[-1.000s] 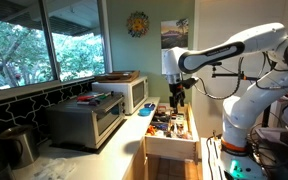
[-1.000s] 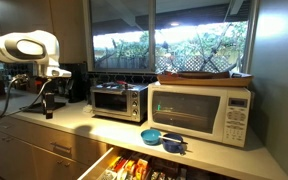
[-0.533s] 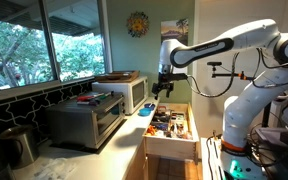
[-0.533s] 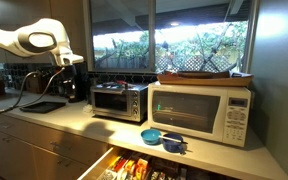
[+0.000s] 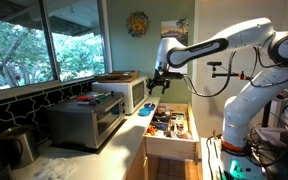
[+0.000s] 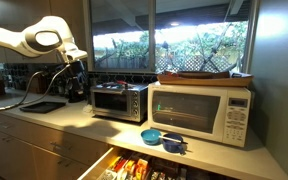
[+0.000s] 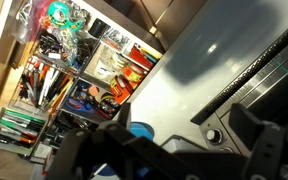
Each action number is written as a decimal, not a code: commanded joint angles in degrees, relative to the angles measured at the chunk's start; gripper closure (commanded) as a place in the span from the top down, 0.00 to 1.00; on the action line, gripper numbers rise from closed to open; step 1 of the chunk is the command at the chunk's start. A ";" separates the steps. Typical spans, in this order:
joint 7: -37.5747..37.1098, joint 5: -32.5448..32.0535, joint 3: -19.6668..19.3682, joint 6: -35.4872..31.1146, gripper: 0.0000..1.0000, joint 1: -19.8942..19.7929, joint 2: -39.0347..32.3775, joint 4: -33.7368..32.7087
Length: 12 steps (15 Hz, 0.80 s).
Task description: Move the clip from the oven to the countertop
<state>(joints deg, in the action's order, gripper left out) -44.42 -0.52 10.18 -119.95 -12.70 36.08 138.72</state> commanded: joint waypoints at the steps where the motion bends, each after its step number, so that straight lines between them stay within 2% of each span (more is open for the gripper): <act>1: -11.38 -1.69 1.35 -2.38 1.00 -2.18 -6.03 -2.82; 6: -28.95 -3.61 2.17 -7.30 1.00 -2.56 -14.32 -12.17; 8: -36.74 -7.67 2.66 -9.62 1.00 -3.02 -17.69 -16.15; 12: -53.56 -20.08 2.68 -10.97 1.00 -3.00 -24.00 -23.66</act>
<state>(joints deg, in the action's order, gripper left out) -86.86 -12.81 12.18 -130.51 -15.16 17.33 120.75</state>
